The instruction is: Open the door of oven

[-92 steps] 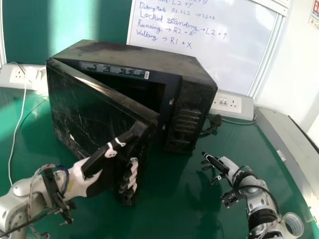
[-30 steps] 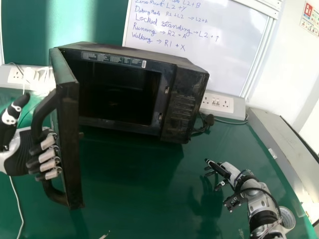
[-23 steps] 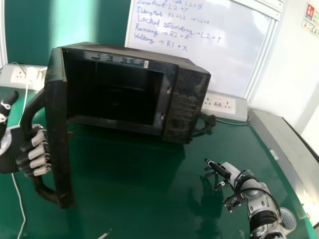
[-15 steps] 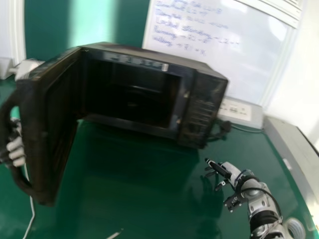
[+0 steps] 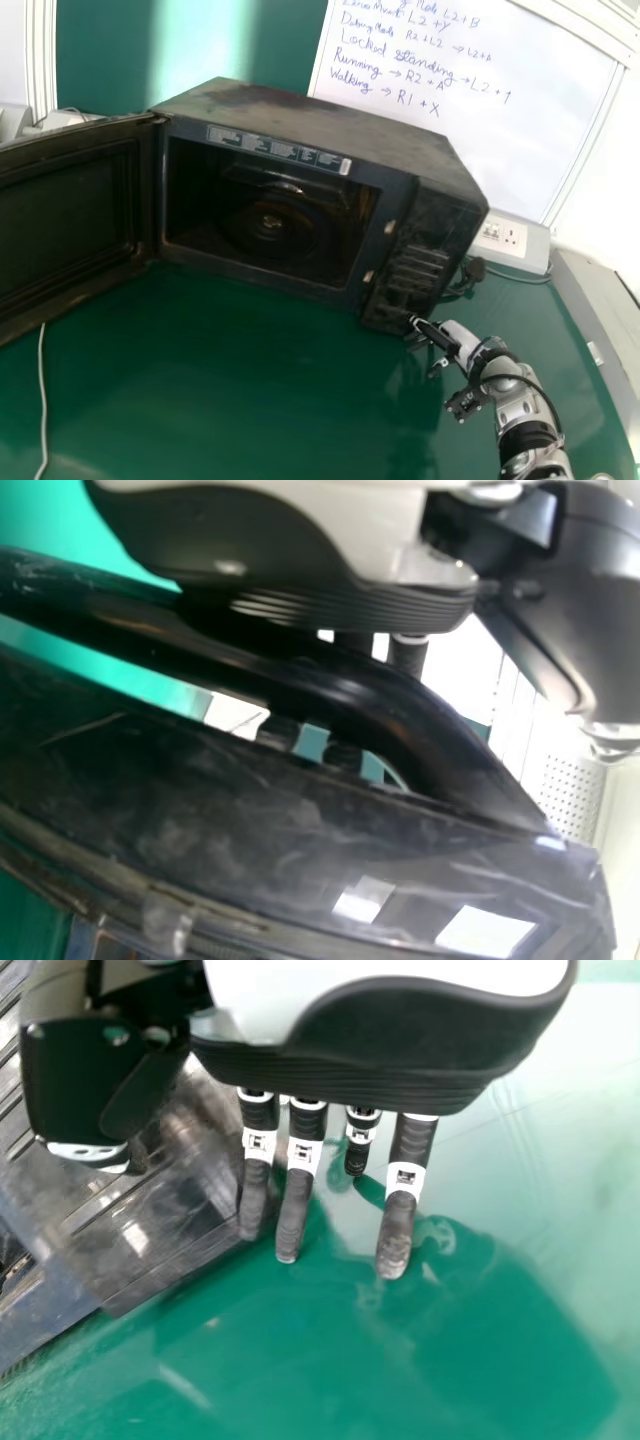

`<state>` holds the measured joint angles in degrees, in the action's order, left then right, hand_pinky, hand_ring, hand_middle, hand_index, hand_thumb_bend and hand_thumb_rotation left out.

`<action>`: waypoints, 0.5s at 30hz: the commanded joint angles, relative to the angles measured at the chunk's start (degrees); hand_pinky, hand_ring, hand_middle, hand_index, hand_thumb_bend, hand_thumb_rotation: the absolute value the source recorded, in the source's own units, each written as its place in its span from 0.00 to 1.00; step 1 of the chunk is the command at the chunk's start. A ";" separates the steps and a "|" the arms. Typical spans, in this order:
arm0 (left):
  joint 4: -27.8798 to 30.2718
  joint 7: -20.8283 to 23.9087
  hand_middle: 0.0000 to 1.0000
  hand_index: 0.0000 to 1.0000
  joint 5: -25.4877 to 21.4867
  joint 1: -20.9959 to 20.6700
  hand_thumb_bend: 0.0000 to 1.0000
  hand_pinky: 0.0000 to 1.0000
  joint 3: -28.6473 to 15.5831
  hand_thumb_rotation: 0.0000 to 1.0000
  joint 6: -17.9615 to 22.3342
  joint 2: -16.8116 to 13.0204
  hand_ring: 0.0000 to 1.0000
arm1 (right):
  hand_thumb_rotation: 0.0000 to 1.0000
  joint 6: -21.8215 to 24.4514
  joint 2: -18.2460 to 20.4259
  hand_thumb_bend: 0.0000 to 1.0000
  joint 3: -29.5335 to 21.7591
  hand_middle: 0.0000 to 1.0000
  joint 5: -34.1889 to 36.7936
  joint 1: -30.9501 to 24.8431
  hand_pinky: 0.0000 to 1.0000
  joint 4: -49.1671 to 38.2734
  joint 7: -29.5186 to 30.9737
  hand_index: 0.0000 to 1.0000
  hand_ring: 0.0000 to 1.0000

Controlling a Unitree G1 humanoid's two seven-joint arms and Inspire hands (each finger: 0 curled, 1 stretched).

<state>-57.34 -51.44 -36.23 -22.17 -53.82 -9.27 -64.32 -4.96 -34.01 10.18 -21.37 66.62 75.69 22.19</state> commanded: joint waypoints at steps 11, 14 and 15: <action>-7.72 8.26 0.06 0.47 -3.92 -4.22 0.48 0.00 -9.23 0.08 5.11 -6.54 0.02 | 0.99 2.11 -0.35 0.68 0.69 0.68 -1.05 -2.19 0.34 1.86 0.64 0.75 0.49; -8.80 8.87 0.05 0.47 -3.52 -5.10 0.48 0.00 -8.88 0.08 5.55 -7.23 0.02 | 1.00 2.27 -0.10 0.68 0.87 0.67 -1.10 -2.06 0.33 1.87 0.54 0.75 0.47; -8.93 9.43 0.05 0.47 -3.40 -5.46 0.48 0.00 -8.77 0.08 5.57 -7.34 0.02 | 1.00 2.30 -0.05 0.69 0.93 0.67 -1.12 -2.06 0.34 1.89 0.48 0.75 0.47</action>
<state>-65.54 -47.59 -33.86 -22.76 -57.28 -4.83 -67.58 -3.76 -34.34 10.51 -21.39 66.16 76.32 22.01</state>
